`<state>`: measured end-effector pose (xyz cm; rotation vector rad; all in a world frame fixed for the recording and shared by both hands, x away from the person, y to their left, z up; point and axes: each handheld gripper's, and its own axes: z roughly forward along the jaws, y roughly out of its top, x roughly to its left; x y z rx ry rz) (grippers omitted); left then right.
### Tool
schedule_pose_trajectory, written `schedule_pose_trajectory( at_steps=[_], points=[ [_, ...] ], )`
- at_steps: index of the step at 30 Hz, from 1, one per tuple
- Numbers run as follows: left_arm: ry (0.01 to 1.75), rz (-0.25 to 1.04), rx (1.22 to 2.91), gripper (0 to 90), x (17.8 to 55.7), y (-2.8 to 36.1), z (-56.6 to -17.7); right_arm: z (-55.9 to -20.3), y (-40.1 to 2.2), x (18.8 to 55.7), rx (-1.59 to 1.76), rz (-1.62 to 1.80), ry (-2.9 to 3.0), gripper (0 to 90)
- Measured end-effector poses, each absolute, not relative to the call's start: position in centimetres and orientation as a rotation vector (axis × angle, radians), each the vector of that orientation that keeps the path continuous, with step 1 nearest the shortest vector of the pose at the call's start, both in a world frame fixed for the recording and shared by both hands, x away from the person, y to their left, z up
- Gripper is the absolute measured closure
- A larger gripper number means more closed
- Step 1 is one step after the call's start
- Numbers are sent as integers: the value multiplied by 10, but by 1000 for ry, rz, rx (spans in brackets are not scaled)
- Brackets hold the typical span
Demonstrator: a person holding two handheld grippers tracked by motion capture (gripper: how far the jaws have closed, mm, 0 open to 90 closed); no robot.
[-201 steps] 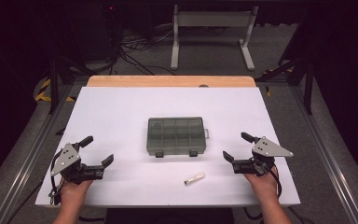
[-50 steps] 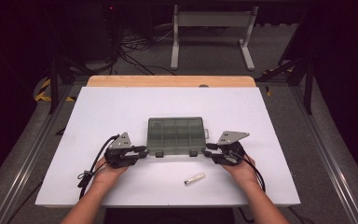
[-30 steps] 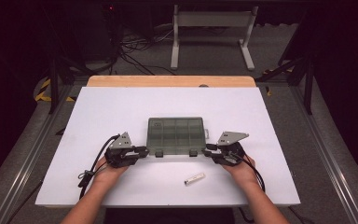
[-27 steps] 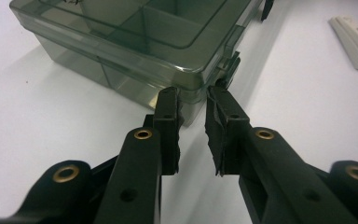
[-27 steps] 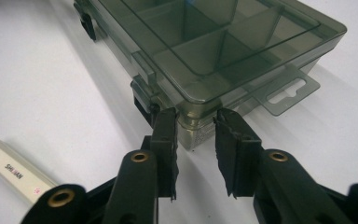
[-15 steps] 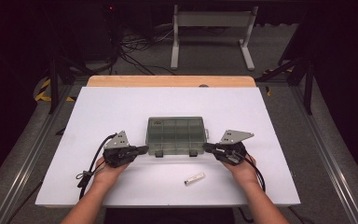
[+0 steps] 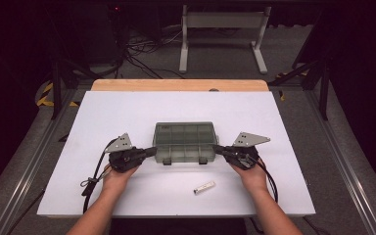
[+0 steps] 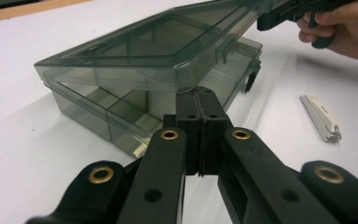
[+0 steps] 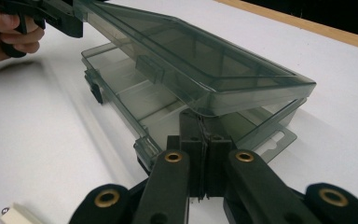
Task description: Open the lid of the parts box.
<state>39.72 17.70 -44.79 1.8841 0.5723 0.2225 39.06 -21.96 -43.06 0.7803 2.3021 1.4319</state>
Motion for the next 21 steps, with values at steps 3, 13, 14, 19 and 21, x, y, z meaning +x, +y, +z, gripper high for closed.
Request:
schedule_pose_trajectory(
  at_steps=[3,13,14,19,21],
  points=[
    [579,222,1881,892,397,177,-448,-431,-220,391,788,1440,2297,900],
    [584,210,1865,892,397,177,-448,-431,-220,391,793,1428,2303,899],
    [582,210,1865,892,397,177,-448,-431,-220,391,795,1426,2306,894],
    [582,198,1859,891,398,177,-448,-430,-222,389,810,1406,2320,752],
    [582,200,1857,891,398,177,-448,-430,-223,388,816,1396,2327,707]
  ],
)
